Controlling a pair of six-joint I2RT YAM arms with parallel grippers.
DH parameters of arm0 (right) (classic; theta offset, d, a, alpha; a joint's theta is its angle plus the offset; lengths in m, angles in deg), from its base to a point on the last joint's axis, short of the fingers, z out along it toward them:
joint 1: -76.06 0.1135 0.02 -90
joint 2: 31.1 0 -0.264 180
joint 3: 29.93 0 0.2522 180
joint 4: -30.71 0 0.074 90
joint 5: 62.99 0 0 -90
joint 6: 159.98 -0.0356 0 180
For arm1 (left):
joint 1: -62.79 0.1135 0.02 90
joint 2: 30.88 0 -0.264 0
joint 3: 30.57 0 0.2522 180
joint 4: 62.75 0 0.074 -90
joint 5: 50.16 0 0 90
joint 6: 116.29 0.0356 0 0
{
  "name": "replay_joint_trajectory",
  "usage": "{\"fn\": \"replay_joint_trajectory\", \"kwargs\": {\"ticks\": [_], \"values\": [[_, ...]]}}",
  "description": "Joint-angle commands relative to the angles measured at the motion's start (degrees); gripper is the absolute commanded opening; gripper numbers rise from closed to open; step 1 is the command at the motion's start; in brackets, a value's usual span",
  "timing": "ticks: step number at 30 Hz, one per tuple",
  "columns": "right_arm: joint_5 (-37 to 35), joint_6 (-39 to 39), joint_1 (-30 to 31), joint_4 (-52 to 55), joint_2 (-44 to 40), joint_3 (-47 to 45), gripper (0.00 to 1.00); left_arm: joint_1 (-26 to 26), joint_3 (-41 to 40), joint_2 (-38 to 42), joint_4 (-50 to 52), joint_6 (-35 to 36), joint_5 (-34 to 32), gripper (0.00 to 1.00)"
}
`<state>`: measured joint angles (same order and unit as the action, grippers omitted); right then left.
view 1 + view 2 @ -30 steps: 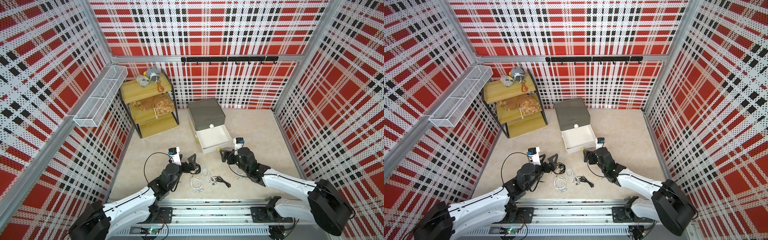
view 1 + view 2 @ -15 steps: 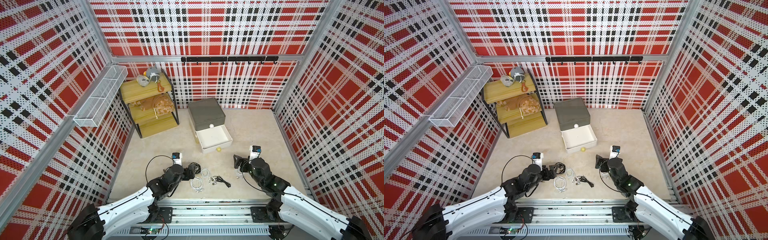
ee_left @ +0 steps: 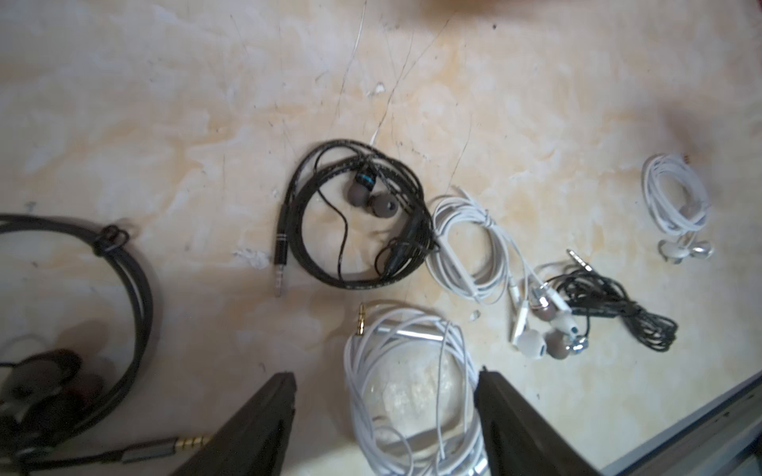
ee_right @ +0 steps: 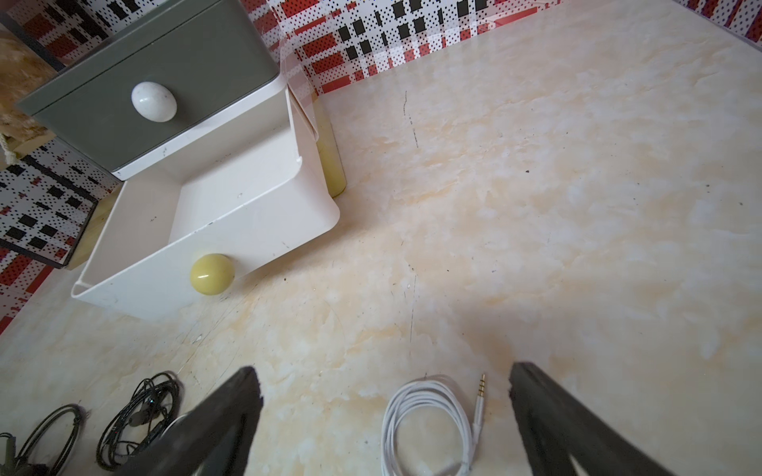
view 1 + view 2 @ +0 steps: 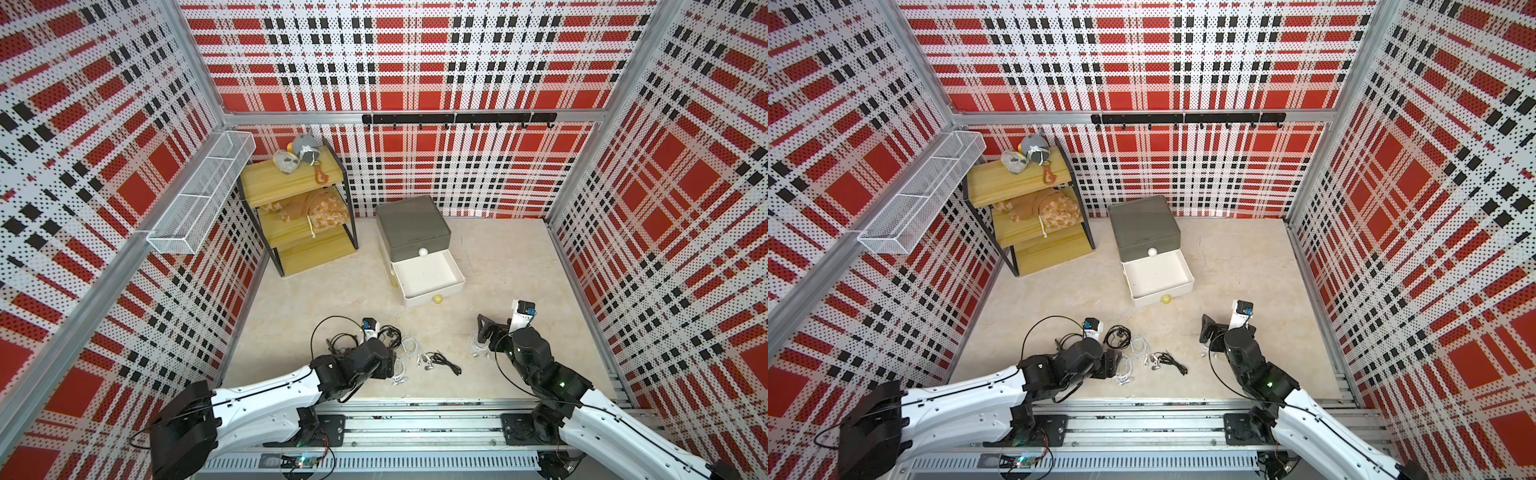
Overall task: Place the wired earphones into the drawer by color
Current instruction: Pick up the wired earphones from the center of the board.
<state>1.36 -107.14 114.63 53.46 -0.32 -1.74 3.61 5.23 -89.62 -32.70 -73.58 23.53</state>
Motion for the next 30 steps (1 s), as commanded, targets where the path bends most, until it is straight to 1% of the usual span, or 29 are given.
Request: {"fn": "replay_joint_trajectory", "kwargs": {"ticks": [1,5,6,12,19,30], "values": [[-0.56,-1.02,-0.02,0.93,-1.68,-1.51,1.00,-1.20,0.89,-0.98,2.10,-2.53,-2.19,0.72],[-0.14,-1.59,-0.07,1.90,-3.53,-2.50,1.00,-1.65,0.46,-2.07,1.47,-3.42,-2.73,0.64],[-0.27,-1.72,-0.06,2.51,-4.12,-2.53,1.00,-1.72,0.41,-2.33,1.10,-3.43,-2.76,0.61],[-1.15,-1.49,-0.07,4.88,-8.25,-2.82,1.00,-1.80,0.32,-5.51,-1.17,-2.59,-1.79,0.49],[-1.64,-2.56,-0.04,4.63,-12.62,-4.66,1.00,-2.40,-0.53,-7.00,-1.53,-3.41,-1.88,0.36],[-1.77,-2.12,-0.04,3.32,-11.73,-4.73,1.00,-2.77,-2.67,-5.90,-4.11,-4.39,-1.43,0.27]]}}
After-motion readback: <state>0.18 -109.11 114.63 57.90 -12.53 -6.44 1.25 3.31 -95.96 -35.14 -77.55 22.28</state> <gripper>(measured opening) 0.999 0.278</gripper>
